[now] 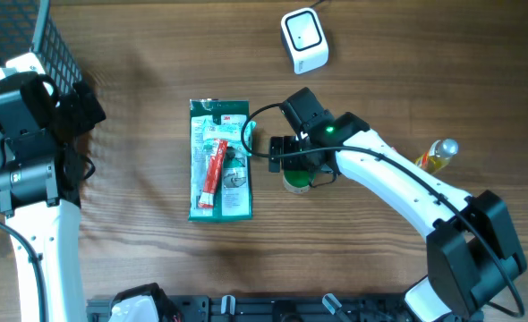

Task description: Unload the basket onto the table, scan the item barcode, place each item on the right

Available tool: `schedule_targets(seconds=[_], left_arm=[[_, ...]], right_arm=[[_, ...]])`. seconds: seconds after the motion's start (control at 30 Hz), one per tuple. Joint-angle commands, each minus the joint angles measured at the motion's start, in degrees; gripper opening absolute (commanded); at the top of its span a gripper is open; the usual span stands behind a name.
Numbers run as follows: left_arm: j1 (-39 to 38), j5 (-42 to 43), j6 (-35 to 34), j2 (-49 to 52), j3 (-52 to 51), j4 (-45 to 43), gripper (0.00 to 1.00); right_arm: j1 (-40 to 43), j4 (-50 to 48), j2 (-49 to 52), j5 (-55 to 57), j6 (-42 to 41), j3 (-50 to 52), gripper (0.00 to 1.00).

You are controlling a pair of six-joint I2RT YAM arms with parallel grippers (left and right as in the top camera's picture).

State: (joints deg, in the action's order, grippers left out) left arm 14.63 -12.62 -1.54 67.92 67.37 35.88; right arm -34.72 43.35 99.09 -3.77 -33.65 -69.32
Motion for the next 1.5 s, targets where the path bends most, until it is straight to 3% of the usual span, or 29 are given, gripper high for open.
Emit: schedule_targets(seconds=[0.0,0.63,0.77,0.97,1.47], left_arm=[[0.28,3.13,-2.29,2.27,-3.19,2.99,1.00],[0.28,3.13,-2.29,2.27,-3.19,2.99,1.00],[0.28,3.10,-2.29,2.27,-3.19,2.99,1.00],[0.28,3.13,-2.29,2.27,-3.19,2.99,1.00],[0.28,3.10,-2.29,2.27,-3.19,2.99,1.00]], right_arm=[[-0.13,0.20,-0.94,1.40,-0.98,0.46,1.00],[-0.28,6.10,-0.94,3.30,-0.79,0.46,1.00],[-0.28,7.74,-0.94,8.46,2.75,0.46,0.95],[-0.02,12.33,-0.94,15.21,3.65,0.46,0.95],[0.68,11.54,-0.94,10.78,3.72,0.46,0.99]])
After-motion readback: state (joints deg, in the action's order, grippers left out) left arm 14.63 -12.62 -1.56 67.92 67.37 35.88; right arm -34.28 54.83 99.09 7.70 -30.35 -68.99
